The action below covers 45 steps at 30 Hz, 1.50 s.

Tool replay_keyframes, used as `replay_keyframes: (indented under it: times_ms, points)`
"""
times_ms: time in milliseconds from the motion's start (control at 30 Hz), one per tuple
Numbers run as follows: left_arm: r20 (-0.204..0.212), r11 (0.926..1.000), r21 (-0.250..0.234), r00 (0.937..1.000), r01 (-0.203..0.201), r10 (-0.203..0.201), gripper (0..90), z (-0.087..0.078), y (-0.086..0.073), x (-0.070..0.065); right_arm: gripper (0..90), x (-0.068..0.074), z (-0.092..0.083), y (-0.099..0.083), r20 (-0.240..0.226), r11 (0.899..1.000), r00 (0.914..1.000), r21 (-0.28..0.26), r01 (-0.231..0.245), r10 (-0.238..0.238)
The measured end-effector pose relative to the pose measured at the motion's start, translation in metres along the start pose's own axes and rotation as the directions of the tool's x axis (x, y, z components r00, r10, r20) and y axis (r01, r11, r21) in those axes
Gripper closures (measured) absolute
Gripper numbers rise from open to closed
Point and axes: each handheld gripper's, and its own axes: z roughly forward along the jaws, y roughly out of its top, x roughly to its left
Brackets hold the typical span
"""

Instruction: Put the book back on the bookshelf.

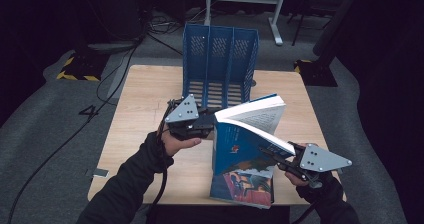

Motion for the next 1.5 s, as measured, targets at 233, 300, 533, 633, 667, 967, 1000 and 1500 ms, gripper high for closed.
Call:
replay_keyframes:
  times_ms: [233,300,533,633,667,967,1000,1500]
  points:
    - [-0.057,0.9971,0.075,0.9984,0.011,-0.006,38.1,-0.006,-0.011,-0.003,80.5,0.002,-0.002,0.000,-0.004,1.000,1.0000,0.000,-0.008,0.008]
    - [-0.050,0.9949,0.100,0.9987,0.011,-0.006,36.7,-0.009,-0.016,-0.003,80.5,0.002,-0.002,0.000,-0.005,1.000,1.0000,0.001,-0.001,0.001]
    - [0.012,0.9852,0.170,0.9996,0.024,-0.026,31.9,-0.023,-0.031,-0.007,80.5,0.003,-0.003,0.000,-0.014,1.000,0.9999,-0.001,-0.002,0.002]
    - [0.034,0.9811,0.190,0.9985,0.034,-0.041,31.7,-0.024,-0.035,-0.010,80.4,0.003,-0.003,0.000,-0.015,1.000,0.9999,0.001,-0.002,0.002]
    - [0.043,0.9796,0.198,0.9981,0.035,-0.044,32.4,-0.025,-0.036,-0.011,80.4,0.003,-0.003,0.000,-0.014,1.000,0.9999,-0.001,-0.003,0.003]
    - [0.120,0.9797,0.198,0.9911,0.032,-0.056,32.7,-0.012,-0.050,-0.036,79.9,0.003,-0.004,0.000,-0.015,1.000,0.9997,-0.004,-0.018,0.018]
    - [0.120,0.9797,0.198,0.9911,0.032,-0.056,32.0,-0.012,-0.050,-0.036,79.8,0.003,-0.004,0.000,-0.015,1.000,0.9997,-0.004,-0.019,0.019]
    - [0.175,0.9992,0.039,0.9844,0.008,-0.014,41.4,0.031,-0.024,-0.051,76.4,0.003,-0.011,-0.005,-0.038,0.999,0.9981,0.017,-0.048,0.048]
